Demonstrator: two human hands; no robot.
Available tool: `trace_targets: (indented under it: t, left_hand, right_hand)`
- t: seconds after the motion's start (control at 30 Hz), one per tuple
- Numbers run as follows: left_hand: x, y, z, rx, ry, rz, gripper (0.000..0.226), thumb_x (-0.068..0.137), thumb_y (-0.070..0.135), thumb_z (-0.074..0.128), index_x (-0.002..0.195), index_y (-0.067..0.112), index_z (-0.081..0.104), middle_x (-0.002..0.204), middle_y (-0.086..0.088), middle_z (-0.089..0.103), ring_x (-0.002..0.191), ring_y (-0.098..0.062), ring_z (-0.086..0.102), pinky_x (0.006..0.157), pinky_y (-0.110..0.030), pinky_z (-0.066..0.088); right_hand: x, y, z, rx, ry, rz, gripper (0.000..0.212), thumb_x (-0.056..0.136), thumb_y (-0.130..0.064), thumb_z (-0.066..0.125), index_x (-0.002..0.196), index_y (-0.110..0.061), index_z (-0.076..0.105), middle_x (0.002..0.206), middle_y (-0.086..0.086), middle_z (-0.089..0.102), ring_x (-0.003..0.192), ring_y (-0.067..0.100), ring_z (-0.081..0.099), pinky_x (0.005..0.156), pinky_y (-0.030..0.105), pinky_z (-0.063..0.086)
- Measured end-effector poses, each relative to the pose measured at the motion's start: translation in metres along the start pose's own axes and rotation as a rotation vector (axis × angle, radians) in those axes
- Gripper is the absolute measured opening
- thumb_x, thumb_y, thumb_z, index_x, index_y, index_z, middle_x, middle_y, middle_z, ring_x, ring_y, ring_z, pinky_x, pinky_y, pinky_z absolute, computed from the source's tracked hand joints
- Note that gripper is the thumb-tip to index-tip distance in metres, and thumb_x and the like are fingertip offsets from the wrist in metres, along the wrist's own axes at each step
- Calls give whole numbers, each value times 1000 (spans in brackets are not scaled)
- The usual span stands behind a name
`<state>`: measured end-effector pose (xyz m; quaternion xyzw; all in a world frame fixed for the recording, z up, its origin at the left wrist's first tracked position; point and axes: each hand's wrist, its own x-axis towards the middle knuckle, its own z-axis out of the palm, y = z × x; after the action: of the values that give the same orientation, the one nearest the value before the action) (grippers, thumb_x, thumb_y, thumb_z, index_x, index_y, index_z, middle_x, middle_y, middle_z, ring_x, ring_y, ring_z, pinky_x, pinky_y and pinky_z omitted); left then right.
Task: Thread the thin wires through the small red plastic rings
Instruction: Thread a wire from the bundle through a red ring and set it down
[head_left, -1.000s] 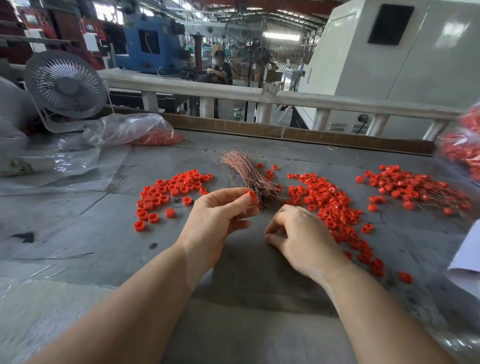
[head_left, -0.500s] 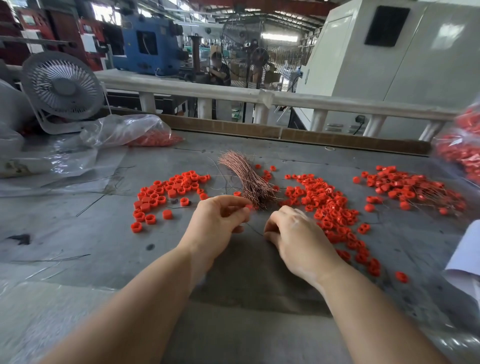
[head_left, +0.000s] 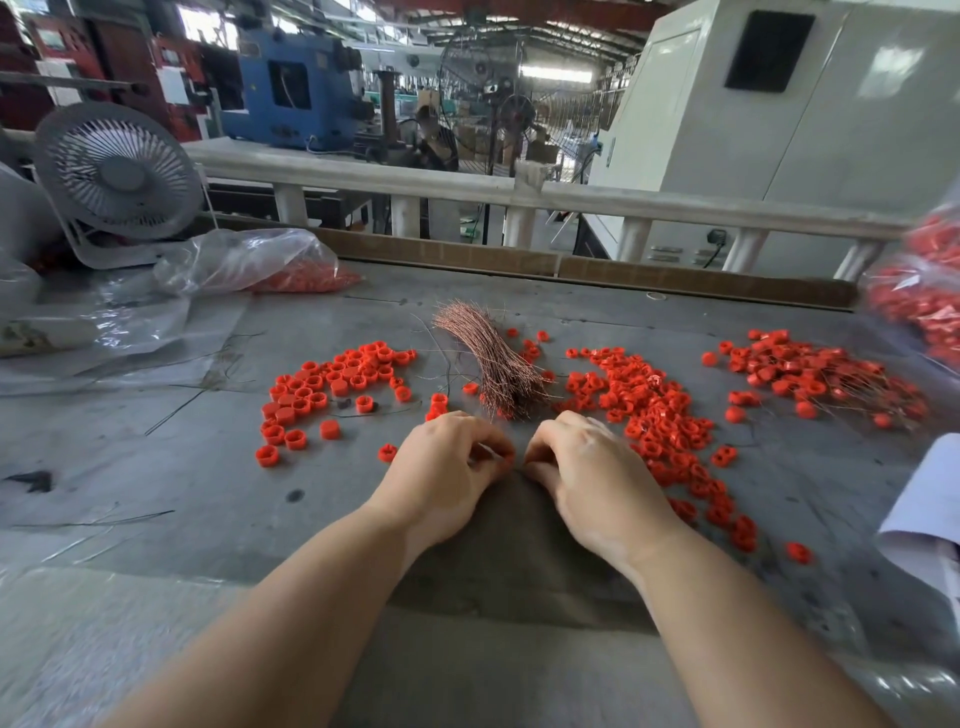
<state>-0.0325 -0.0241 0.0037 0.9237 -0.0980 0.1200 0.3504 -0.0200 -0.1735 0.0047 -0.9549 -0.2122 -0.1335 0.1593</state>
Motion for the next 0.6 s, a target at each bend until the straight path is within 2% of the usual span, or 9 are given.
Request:
trace_targets:
  t: [0.17, 0.37, 0.53, 0.6]
  left_hand:
    - [0, 0, 0, 1, -7, -1, 14, 85, 18, 65, 98, 20, 71, 98, 3, 62, 86, -10, 56, 72, -11, 35]
    - [-1, 2, -1, 0, -11, 2, 15, 86, 19, 64, 99, 19, 71, 97, 4, 60, 87, -9, 55, 71, -10, 34]
    - [0, 2, -2, -8, 0, 11, 15, 86, 19, 65, 99, 19, 71, 98, 4, 63, 91, -11, 57, 75, -12, 36]
    - [0, 2, -2, -22, 10, 10, 15, 85, 19, 65, 99, 19, 71, 96, 6, 64, 89, -9, 57, 75, -12, 36]
  right_hand:
    - [-1, 0, 0, -70, 17, 36, 8, 94, -21, 50, 98, -21, 57, 106, -2, 52, 106, 19, 45, 86, 29, 34]
    - [-3, 0, 4, -159, 14, 2, 13, 96, -11, 42, 104, -18, 49, 113, 0, 47, 109, 20, 41, 86, 29, 33]
    - [0, 1, 0, -45, 74, -20, 4, 97, -21, 43, 95, -20, 46, 104, -2, 47, 101, 17, 43, 79, 22, 27]
    - [1, 1, -1, -17, 81, -25, 6, 96, -24, 45, 91, -21, 44, 98, -4, 45, 99, 18, 44, 78, 22, 27]
